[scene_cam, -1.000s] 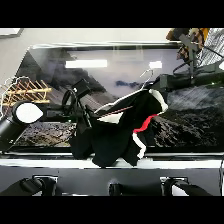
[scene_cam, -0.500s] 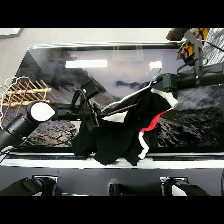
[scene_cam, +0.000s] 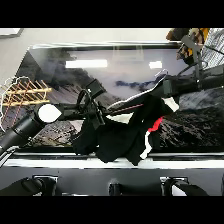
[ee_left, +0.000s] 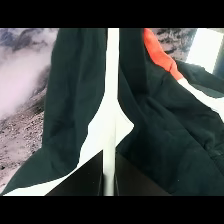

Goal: Fold the clothes and pants, and hang the long-sleeved shirts on hangers.

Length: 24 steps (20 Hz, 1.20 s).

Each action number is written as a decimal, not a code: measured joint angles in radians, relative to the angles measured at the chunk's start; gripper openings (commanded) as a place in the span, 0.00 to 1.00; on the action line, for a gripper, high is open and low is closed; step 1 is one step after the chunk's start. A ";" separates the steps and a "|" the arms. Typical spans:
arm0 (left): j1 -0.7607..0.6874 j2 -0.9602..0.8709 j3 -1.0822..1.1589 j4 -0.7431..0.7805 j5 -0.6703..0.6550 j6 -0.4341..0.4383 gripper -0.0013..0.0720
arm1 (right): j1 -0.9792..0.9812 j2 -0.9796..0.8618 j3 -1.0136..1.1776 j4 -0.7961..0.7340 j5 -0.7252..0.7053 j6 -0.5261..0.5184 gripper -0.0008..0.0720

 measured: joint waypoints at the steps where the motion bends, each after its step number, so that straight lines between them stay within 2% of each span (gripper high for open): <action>1: -0.001 0.000 0.000 0.002 0.001 0.000 0.06 | 0.000 0.010 0.000 -0.035 0.001 0.000 0.81; 2: -0.002 0.000 0.000 0.001 0.003 0.000 0.07 | 0.000 0.023 0.000 -0.074 0.000 0.004 0.89; 6: -0.002 0.000 0.000 0.002 0.004 0.000 0.07 | -0.001 0.081 0.000 -0.222 -0.076 0.043 0.91; 10: -0.002 0.000 0.000 0.002 0.005 0.000 0.06 | -0.061 0.096 0.000 -0.362 -0.181 0.163 0.90; 12: -0.002 0.000 0.000 0.003 0.005 0.004 0.07 | -0.153 0.065 0.000 -0.349 -0.195 0.173 0.83; 14: -0.001 0.000 0.000 0.003 0.005 0.008 0.07 | -0.230 0.018 0.000 -0.335 -0.198 0.059 0.86; 20: -0.002 0.000 0.000 0.003 0.005 0.010 0.07 | -0.233 -0.134 0.000 -0.244 -0.122 -0.607 0.85; 22: -0.002 0.000 0.000 0.003 0.005 0.010 0.07 | -0.200 -0.174 0.000 -0.227 -0.125 -0.756 0.85; 24: -0.002 0.000 0.000 0.003 0.005 0.010 0.07 | -0.166 -0.208 0.000 -0.218 -0.156 -0.858 0.85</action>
